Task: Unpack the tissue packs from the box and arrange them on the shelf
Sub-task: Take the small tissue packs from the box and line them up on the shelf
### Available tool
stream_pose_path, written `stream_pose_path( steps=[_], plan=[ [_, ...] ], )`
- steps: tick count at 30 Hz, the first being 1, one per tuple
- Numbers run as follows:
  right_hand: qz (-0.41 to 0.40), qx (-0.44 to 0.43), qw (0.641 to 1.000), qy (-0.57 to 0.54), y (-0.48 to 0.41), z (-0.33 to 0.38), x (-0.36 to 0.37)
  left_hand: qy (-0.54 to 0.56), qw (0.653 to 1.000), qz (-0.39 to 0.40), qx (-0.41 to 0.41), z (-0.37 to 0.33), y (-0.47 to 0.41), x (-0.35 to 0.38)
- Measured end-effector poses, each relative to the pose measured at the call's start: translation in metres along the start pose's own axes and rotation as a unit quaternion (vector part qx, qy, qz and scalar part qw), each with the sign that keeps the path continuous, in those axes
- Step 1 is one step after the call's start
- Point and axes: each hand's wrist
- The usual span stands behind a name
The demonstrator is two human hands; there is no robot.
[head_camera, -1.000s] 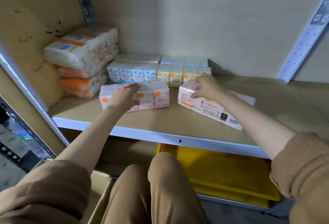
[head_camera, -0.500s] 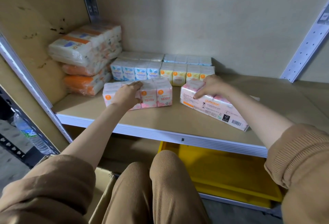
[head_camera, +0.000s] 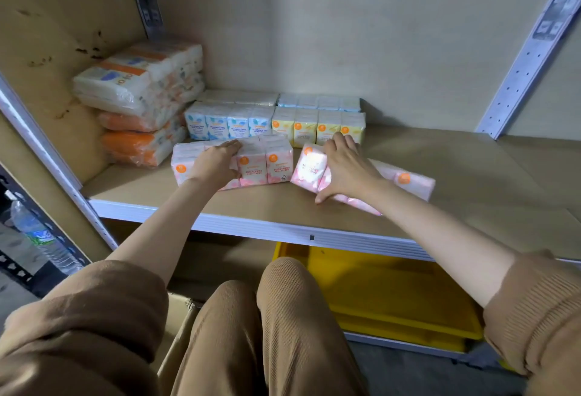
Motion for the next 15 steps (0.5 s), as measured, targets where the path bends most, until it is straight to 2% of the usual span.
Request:
stream_pose_path(
  steps=[6,10,12,15],
  plan=[
    [-0.014,-0.025,0.996,-0.090,0.016,0.006,0.008,-0.012,1.000,-0.003,0.004,0.000,0.001,0.001],
    [0.005,0.014,0.985,-0.173,0.013,0.005,-0.004,-0.018,1.000,-0.004,0.005,0.000,0.001,0.003],
    [0.013,0.042,0.984,-0.172,0.011,-0.002,-0.014,-0.020,1.000,-0.006,0.006,0.000,0.002,0.004],
    [0.072,0.072,0.987,-0.121,0.012,-0.014,-0.020,-0.029,1.000,-0.007,0.011,0.000,0.002,0.004]
  ],
)
Point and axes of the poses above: each hand's wrist, its own y-axis away from the middle knuckle, its own x-axis out of the palm, z = x × y, and after that the axes turned 1 degree about x, right-handed
